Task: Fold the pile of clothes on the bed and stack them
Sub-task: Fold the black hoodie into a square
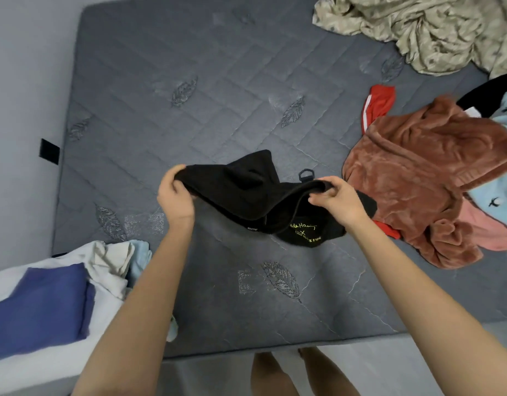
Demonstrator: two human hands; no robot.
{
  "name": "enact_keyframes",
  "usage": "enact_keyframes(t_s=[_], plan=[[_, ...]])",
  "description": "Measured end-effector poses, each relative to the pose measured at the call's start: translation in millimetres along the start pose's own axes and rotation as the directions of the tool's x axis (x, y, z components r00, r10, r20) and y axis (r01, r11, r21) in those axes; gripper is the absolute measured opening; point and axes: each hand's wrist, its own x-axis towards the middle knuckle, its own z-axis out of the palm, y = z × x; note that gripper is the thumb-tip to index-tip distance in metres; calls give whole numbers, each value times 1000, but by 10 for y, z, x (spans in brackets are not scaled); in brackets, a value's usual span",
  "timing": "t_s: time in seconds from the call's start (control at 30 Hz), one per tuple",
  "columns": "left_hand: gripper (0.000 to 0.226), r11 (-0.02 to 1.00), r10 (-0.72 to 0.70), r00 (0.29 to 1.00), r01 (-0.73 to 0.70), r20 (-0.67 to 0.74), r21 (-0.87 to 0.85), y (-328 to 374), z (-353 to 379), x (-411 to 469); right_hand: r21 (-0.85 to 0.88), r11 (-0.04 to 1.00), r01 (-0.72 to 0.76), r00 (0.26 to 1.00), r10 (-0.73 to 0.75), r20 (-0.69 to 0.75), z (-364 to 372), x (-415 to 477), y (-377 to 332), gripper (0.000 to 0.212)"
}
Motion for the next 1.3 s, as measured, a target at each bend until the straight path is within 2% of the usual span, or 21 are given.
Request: enact_keyframes(t_s=[0.07,0.13,0.3,0.43,0.5,0.53,0.63,0.73,0.8,0.87,0.93,1.03,1.1,1.2,1.23,1.3], plan=[[46,983,-135,982,117,-131,-138,289,-148,130,-62,998,28,997,-32,-63,-147,-82,-201,30],[43,971,-183,975,160,-123,-176,564,-320,258,-14,999,51,993,-52,-105,-313,-144,-424,21],[39,996,-62,998,61,-15,-59,1146,-594,485,-63,974,218,958,-226,-175,-570,-353,-1103,17],[41,998,55,998,-56,28,36,1524,-734,528,-193,912,362,881,-402,-249,-795,-503,-1608,27],[44,988,128,990,-132,52,80,1715,-809,492,-198,890,410,868,-447,-216,-894,-523,-1789,13],[44,975,177,982,-184,67,122,1773,-864,490,-136,910,391,891,-411,-193,-930,-541,-1868,12],[37,876,326,934,-357,148,325,1939,-1085,519,73,932,355,924,-339,-177,-1049,-644,-2109,9],[24,697,421,872,-487,249,527,2086,-1262,595,185,899,397,913,-365,-185,-1144,-749,-2308,24],[22,574,451,840,-533,303,622,2178,-1323,621,225,880,417,905,-381,-187,-1173,-796,-2380,30],[23,515,437,835,-536,333,669,2233,-1364,614,271,863,426,902,-380,-207,-1174,-844,-2455,31],[21,560,410,843,-533,347,634,2267,-1391,586,372,841,393,917,-326,-231,-1166,-878,-2543,30],[16,805,358,892,-445,277,392,2319,-1383,515,474,828,301,947,-202,-249,-1176,-908,-2657,20],[17,890,301,923,-362,239,278,2313,-1349,496,455,848,272,956,-183,-231,-1202,-889,-2686,12],[20,968,143,954,-190,262,163,2262,-1340,495,413,874,257,965,-209,-157,-1219,-883,-2690,25],[21,974,112,949,-163,294,154,2246,-1355,488,418,875,243,969,-196,-153,-1228,-891,-2689,26],[22,966,126,922,-199,366,167,2260,-1399,441,471,855,215,973,-148,-176,-1249,-900,-2686,24]])
